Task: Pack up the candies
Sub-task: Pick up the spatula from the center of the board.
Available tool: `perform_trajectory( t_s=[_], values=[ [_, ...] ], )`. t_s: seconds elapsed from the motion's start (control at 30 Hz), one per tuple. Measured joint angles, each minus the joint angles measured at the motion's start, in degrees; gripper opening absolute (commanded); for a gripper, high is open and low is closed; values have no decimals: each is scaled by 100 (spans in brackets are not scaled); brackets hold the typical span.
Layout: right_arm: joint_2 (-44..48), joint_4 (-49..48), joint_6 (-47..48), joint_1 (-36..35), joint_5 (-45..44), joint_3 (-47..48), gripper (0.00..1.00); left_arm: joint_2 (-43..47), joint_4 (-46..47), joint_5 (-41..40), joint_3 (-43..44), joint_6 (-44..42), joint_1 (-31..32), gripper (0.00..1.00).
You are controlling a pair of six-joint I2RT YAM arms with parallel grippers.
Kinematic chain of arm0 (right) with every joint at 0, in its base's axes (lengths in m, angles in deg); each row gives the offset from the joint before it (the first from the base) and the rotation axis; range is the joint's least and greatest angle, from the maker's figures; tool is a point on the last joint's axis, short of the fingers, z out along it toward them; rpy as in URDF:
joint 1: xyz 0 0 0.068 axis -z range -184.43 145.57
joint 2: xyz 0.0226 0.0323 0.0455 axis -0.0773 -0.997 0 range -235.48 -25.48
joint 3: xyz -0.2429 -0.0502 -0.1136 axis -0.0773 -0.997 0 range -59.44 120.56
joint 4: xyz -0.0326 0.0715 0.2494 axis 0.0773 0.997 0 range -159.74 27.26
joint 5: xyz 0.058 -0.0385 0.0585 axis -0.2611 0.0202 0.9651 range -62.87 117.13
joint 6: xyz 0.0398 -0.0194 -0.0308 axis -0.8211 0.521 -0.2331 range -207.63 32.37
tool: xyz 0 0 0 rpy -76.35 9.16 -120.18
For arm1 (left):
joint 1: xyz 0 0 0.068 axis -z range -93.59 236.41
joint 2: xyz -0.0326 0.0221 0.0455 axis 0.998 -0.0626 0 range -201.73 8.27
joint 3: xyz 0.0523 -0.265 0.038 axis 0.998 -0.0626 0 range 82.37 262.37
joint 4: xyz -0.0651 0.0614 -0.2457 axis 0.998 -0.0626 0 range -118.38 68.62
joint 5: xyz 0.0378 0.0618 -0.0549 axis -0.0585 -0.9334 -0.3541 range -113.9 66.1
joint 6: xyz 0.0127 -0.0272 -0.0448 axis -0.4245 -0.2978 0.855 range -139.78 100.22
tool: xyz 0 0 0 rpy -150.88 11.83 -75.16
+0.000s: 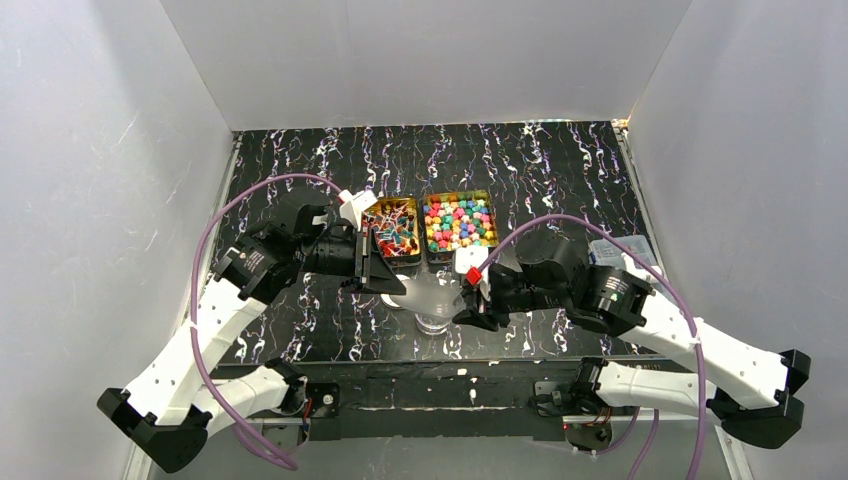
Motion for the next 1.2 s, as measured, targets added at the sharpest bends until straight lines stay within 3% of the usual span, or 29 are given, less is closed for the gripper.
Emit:
perform_trajectory(
  t_s=[0.3, 1.2],
  values=[
    [363, -422, -365, 0, 4, -378, 32, 17, 125, 131, 0, 125, 9, 0],
    [686, -638, -673, -44, -74, -564, 36, 177, 407, 205, -98, 295, 48, 0]
  ],
)
